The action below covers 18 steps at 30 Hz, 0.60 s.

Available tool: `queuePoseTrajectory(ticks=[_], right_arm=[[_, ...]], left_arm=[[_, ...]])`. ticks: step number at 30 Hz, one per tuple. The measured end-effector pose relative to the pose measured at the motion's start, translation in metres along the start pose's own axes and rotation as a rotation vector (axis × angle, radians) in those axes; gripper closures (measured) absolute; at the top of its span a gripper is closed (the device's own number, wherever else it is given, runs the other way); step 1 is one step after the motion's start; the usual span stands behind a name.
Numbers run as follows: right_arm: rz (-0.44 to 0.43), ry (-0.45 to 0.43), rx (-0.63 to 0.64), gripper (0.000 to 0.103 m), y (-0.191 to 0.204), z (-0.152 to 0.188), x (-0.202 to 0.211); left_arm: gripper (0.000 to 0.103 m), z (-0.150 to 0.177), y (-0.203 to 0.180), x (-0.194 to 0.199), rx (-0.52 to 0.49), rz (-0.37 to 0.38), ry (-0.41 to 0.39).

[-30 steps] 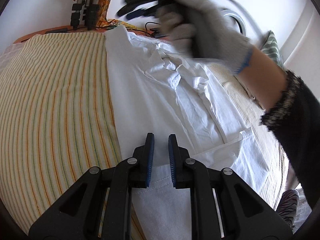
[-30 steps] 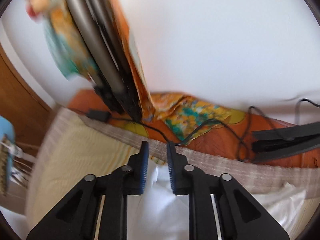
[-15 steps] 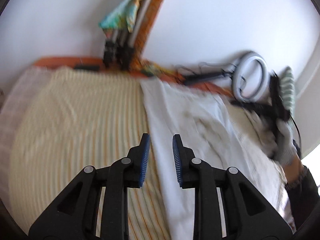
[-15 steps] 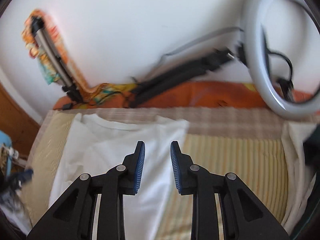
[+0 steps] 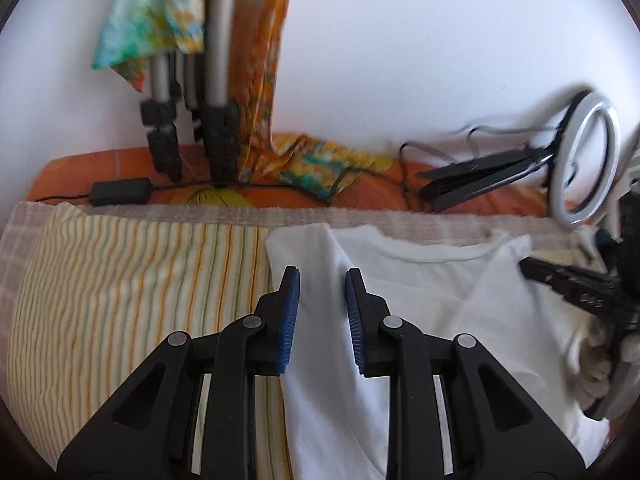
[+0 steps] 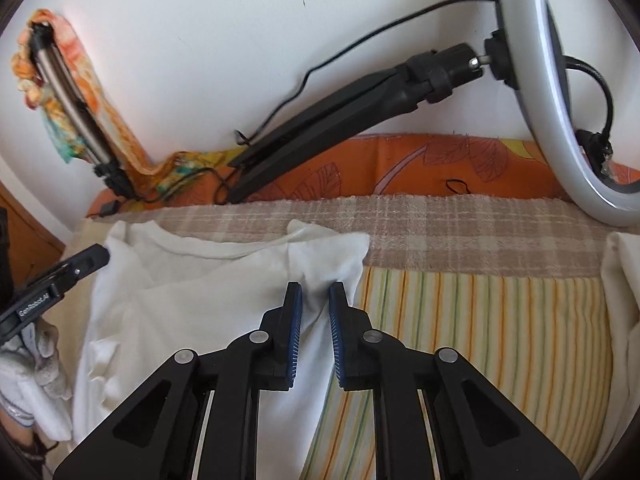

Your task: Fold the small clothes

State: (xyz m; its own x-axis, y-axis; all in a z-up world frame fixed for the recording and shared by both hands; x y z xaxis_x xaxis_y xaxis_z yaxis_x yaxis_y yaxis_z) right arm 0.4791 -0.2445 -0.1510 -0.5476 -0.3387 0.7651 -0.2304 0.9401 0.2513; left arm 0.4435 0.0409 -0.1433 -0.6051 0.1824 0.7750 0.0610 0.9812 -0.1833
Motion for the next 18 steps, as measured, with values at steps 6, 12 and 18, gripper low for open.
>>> queuePoseTrajectory(ticks=[6,12,18], right_arm=[[0.000,-0.001,0.050,0.090,0.008,-0.002,0.002],[-0.110,-0.071,-0.154,0.085,-0.041,0.001,0.030],[-0.133,-0.030,-0.161,0.084,-0.047,0.005,0.016]], left_arm=[[0.080,0.001,0.010,-0.005,0.037,0.046,0.013],[0.080,-0.003,0.059,0.030,0.201,0.093,-0.081],[0.080,0.001,0.048,0.007,0.103,0.044,0.003]])
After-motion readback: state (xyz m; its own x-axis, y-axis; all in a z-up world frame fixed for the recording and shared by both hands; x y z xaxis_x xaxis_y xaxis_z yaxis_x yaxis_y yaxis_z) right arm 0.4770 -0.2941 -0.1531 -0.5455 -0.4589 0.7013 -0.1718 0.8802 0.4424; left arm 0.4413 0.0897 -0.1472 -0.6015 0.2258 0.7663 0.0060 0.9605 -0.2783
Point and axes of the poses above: each gripper's, at about its wrist camera, not at the fingertips, and x roughly against the way its jaws point, y to its left, z to its underside, the point moved 1 cm from there along -x, roughly the way its jaws point
